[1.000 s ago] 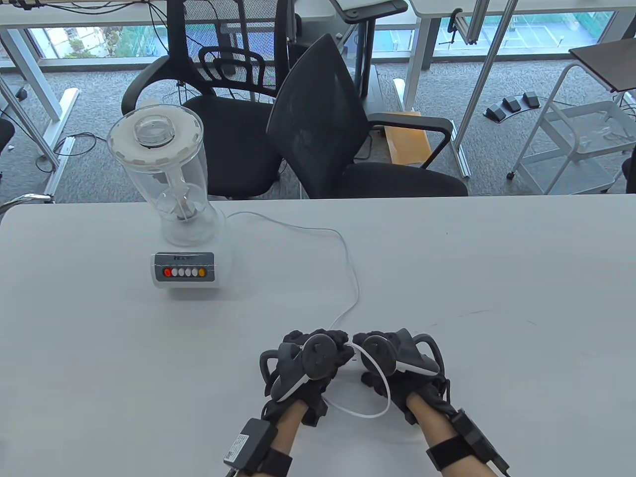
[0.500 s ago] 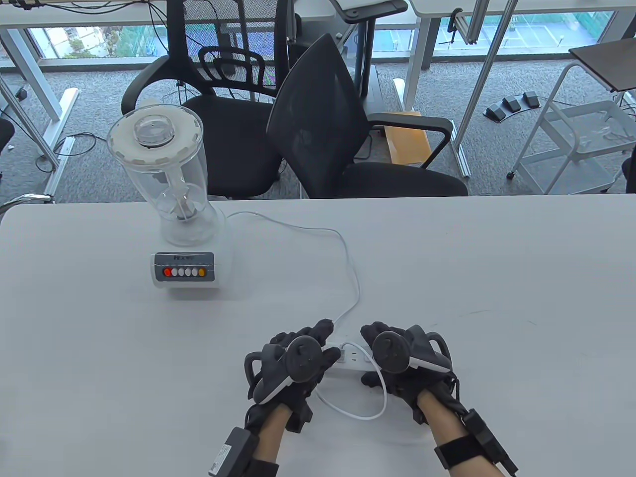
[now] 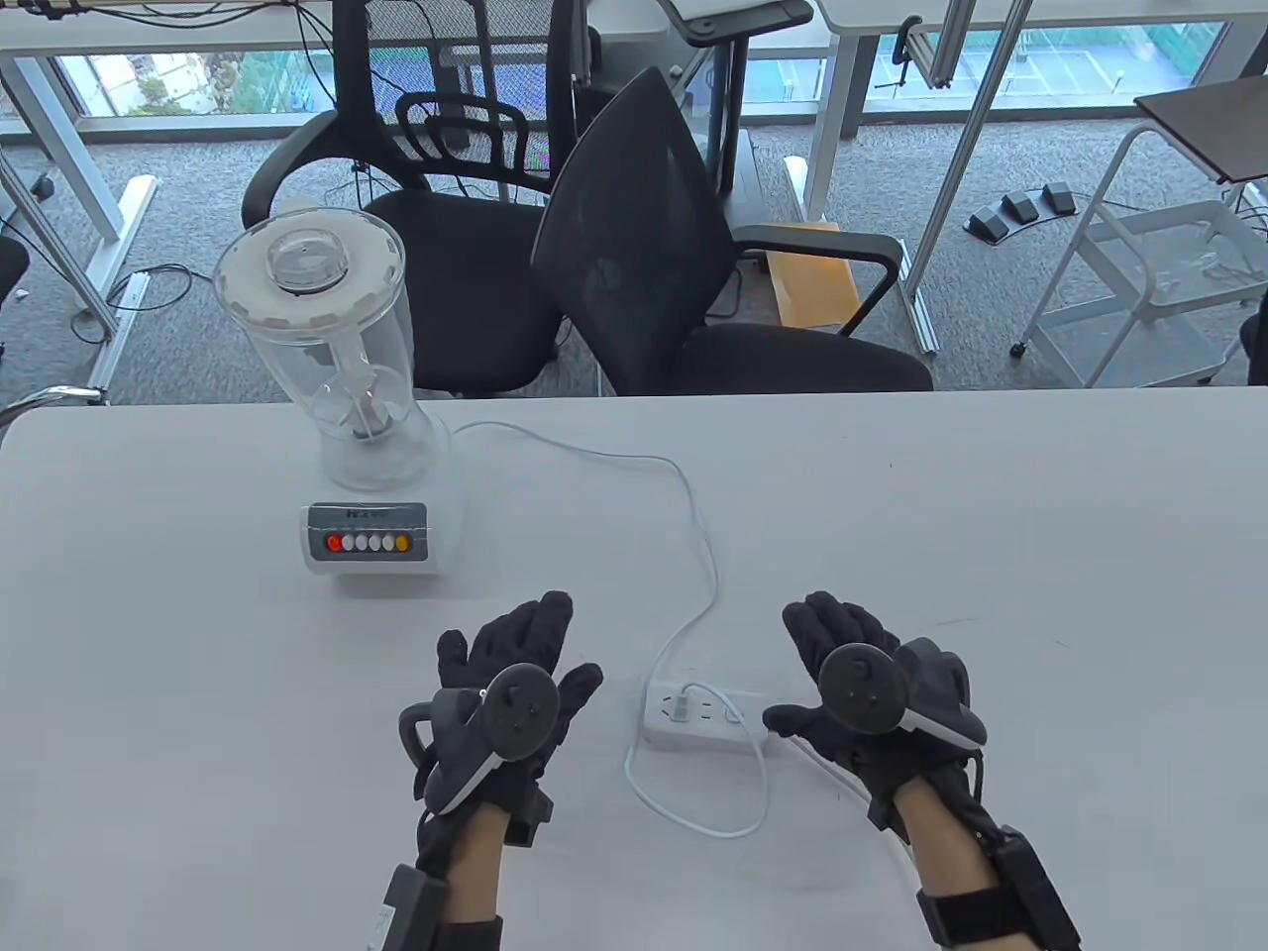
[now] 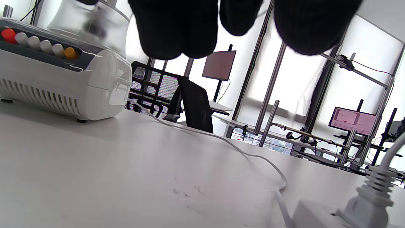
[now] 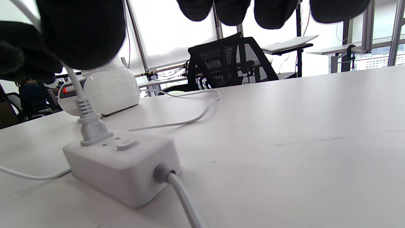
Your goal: Plug the blender into the power strip
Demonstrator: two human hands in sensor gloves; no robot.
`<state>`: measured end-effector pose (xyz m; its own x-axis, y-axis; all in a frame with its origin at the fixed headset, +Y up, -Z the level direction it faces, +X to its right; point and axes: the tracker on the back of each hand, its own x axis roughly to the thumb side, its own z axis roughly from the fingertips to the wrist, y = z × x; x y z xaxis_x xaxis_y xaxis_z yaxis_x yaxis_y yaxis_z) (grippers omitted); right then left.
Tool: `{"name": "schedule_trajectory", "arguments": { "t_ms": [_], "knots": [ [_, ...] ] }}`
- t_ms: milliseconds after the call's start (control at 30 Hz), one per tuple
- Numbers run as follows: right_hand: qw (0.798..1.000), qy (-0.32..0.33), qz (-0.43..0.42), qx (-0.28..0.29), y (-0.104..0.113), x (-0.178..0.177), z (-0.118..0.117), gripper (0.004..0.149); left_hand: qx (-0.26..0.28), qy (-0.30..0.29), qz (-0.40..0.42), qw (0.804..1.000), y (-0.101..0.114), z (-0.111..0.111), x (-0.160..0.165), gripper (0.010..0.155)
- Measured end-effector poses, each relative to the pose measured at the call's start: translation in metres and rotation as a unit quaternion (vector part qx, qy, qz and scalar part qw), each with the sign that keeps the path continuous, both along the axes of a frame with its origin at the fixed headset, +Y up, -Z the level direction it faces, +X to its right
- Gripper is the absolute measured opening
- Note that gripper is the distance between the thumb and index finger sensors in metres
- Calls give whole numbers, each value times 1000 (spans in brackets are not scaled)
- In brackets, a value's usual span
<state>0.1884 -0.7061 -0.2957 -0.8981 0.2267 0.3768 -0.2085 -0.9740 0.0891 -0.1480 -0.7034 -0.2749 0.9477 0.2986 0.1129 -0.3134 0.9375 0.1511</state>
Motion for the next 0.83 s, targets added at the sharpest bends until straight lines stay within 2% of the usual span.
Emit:
{"name": "schedule_trajectory", "arguments": {
  "t_ms": [133, 367, 600, 833],
  "knots": [
    [999, -17, -15, 25, 18, 14, 2, 100, 2, -4, 11, 1000, 5, 1, -5, 83],
    [997, -43, -43, 49, 34, 32, 6, 100, 7, -11, 16, 1000, 14, 5, -8, 87],
    [995, -52, -67, 51, 37, 41, 2, 100, 5, -22, 0, 1000, 13, 6, 0, 88],
    [994, -41, -92, 37, 32, 38, -3, 99, -20, -28, -23, 999, 0, 0, 5, 88]
  ]
}}
